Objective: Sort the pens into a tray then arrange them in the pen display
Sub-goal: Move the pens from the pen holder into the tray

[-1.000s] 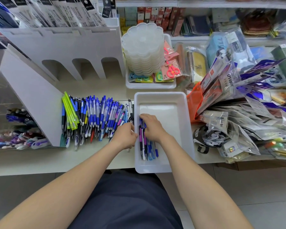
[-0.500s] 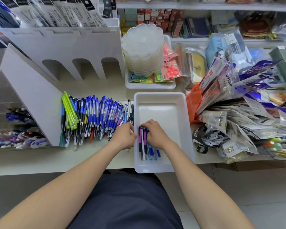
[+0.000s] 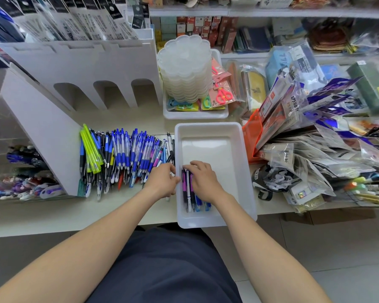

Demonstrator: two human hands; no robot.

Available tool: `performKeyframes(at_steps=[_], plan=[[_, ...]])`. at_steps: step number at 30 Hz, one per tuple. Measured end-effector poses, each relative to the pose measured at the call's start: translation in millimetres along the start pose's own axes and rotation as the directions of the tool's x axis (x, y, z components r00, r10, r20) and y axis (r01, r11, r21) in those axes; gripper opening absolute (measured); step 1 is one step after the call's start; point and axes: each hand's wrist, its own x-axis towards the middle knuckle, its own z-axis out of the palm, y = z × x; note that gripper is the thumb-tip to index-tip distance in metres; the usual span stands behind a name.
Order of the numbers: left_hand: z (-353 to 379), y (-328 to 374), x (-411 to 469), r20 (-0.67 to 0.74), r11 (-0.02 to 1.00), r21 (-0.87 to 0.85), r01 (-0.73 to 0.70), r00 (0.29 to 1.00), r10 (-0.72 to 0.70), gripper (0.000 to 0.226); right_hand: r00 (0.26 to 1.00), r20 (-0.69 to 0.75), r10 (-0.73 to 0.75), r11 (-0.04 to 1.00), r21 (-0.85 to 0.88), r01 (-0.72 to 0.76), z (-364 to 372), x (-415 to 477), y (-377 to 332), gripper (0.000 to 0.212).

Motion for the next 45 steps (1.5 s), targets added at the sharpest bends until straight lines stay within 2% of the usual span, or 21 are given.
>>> performKeyframes(at_steps=[5, 7, 10, 15, 17, 20, 23, 25, 27, 28, 30, 32, 35, 37, 39, 41, 43, 45], plan=[[1.5, -5.1, 2.1, -0.005, 1.0, -0.003, -0.004, 1.0, 0.004, 0.017, 0.995, -0.084, -0.057, 0.995, -0.082, 0.05, 8.6, -9.8, -2.8, 0.041], [2.8, -8.1, 3.0, -0.014, 1.0, 0.01, -0.009, 1.0, 0.01, 0.017, 0.992, -0.107, -0.069, 0.996, -0.055, 0.063, 12.9, -15.9, 0.5, 0.044], [5.3, -10.9, 3.3, -0.033, 0.999, 0.04, -0.028, 0.999, 0.029, 0.015, 0.978, -0.206, 0.032, 0.997, 0.07, -0.017, 16.1, -20.1, 2.2, 0.046], [7.1, -11.9, 4.1, -0.054, 0.996, 0.082, -0.037, 0.998, 0.041, 0.012, 0.971, -0.161, 0.177, 0.976, 0.156, -0.152, 3.3, -28.0, -3.3, 0.034], [8.2, -14.2, 5.2, -0.059, 0.994, 0.097, -0.047, 0.997, 0.053, 0.012, 0.98, -0.102, 0.171, 0.983, 0.08, -0.163, -2.9, -35.6, 1.0, 0.024], [10.2, -16.5, 7.0, -0.066, 0.992, 0.111, -0.052, 0.996, 0.06, 0.011, 0.995, 0.035, 0.089, 0.986, -0.143, -0.084, -4.6, -43.1, 7.8, 0.023], [10.7, -14.5, 8.6, -0.073, 0.99, 0.132, -0.043, 0.996, 0.053, 0.011, 0.998, 0.018, 0.055, 0.986, -0.157, -0.052, -1.0, -41.5, 15.5, 0.012], [10.3, -13.7, 9.1, -0.071, 0.99, 0.132, -0.043, 0.996, 0.052, 0.011, 0.992, -0.066, 0.103, 0.995, 0.02, -0.102, -2.2, -41.0, 16.5, 0.016], [10.9, -14.4, 9.3, -0.07, 0.99, 0.133, -0.039, 0.996, 0.049, 0.011, 0.949, -0.212, 0.235, 0.951, 0.25, -0.18, -6.6, -40.0, 16.9, 0.025], [11.7, -15.2, 9.4, -0.073, 0.99, 0.138, -0.038, 0.996, 0.048, 0.011, 0.921, -0.258, 0.291, 0.928, 0.311, -0.207, -8.3, -38.6, 17.1, 0.027], [12.4, -16.1, 9.3, -0.08, 0.988, 0.147, -0.038, 0.995, 0.05, 0.011, 0.916, -0.24, 0.322, 0.92, 0.309, -0.242, -7.2, -35.5, 18.0, 0.031], [12.8, -16.4, 9.7, -0.083, 0.988, 0.152, -0.041, 0.995, 0.054, 0.011, 0.928, -0.192, 0.321, 0.933, 0.235, -0.274, -4.5, -35.1, 16.5, 0.034], [11.1, -16.1, 10.6, -0.074, 0.986, 0.163, -0.035, 0.996, 0.047, 0.012, 0.846, -0.273, 0.458, 0.882, 0.263, -0.392, -6.1, -35.9, 18.0, 0.032], [10.0, -15.7, 10.7, -0.069, 0.985, 0.172, -0.03, 0.997, 0.042, 0.013, 0.82, -0.253, 0.514, 0.85, 0.276, -0.448, -4.9, -35.0, 20.9, 0.037], [9.8, -14.4, 10.2, -0.064, 0.983, 0.18, -0.028, 0.997, 0.04, 0.012, 0.851, -0.17, 0.497, 0.848, 0.303, -0.435, -0.6, -34.5, 21.2, 0.043], [10.4, -13.7, 11.0, -0.064, 0.983, 0.181, -0.026, 0.997, 0.038, 0.012, 0.883, -0.112, 0.456, 0.859, 0.313, -0.404, 2.8, -34.9, 22.3, 0.037], [10.1, -13.5, 11.4, -0.063, 0.983, 0.183, -0.025, 0.997, 0.037, 0.012, 0.886, -0.097, 0.453, 0.871, 0.257, -0.418, 0.8, -34.0, 22.5, 0.033], [9.8, -13.2, 11.7, -0.062, 0.983, 0.18, -0.023, 0.997, 0.035, 0.012, 0.891, -0.138, 0.432, 0.896, 0.179, -0.407, -2.4, -30.5, 19.2, 0.04]])
